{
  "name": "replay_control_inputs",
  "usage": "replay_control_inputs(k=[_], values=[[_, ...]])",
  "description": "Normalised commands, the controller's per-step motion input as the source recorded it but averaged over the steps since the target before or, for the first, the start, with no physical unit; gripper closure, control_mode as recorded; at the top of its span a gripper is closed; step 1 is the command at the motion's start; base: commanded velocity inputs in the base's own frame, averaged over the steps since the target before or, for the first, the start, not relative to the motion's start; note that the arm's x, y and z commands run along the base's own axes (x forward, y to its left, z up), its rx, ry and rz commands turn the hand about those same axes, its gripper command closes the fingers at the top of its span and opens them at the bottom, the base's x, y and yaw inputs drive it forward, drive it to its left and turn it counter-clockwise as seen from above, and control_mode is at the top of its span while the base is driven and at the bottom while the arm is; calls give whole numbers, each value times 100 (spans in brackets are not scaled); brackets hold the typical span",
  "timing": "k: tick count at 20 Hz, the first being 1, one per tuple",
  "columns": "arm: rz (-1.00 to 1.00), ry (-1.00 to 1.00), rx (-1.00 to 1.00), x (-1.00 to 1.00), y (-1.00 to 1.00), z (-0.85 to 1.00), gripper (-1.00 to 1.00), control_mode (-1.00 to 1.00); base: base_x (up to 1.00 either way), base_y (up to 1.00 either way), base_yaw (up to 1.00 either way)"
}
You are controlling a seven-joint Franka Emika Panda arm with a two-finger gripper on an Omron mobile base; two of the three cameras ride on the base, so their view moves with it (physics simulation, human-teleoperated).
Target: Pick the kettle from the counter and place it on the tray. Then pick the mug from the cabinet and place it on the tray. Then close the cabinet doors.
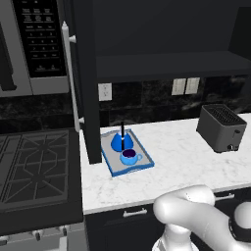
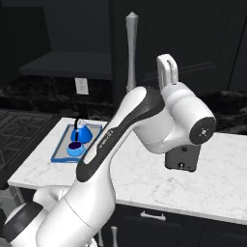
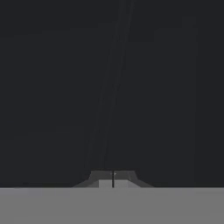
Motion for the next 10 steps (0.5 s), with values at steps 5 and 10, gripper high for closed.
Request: replay_control_inputs(k=[5, 10], values=[[-10, 5, -2, 38, 38, 0, 100, -100, 0, 0, 0], [-11, 11, -4, 52, 53, 0, 100, -100, 0, 0, 0]])
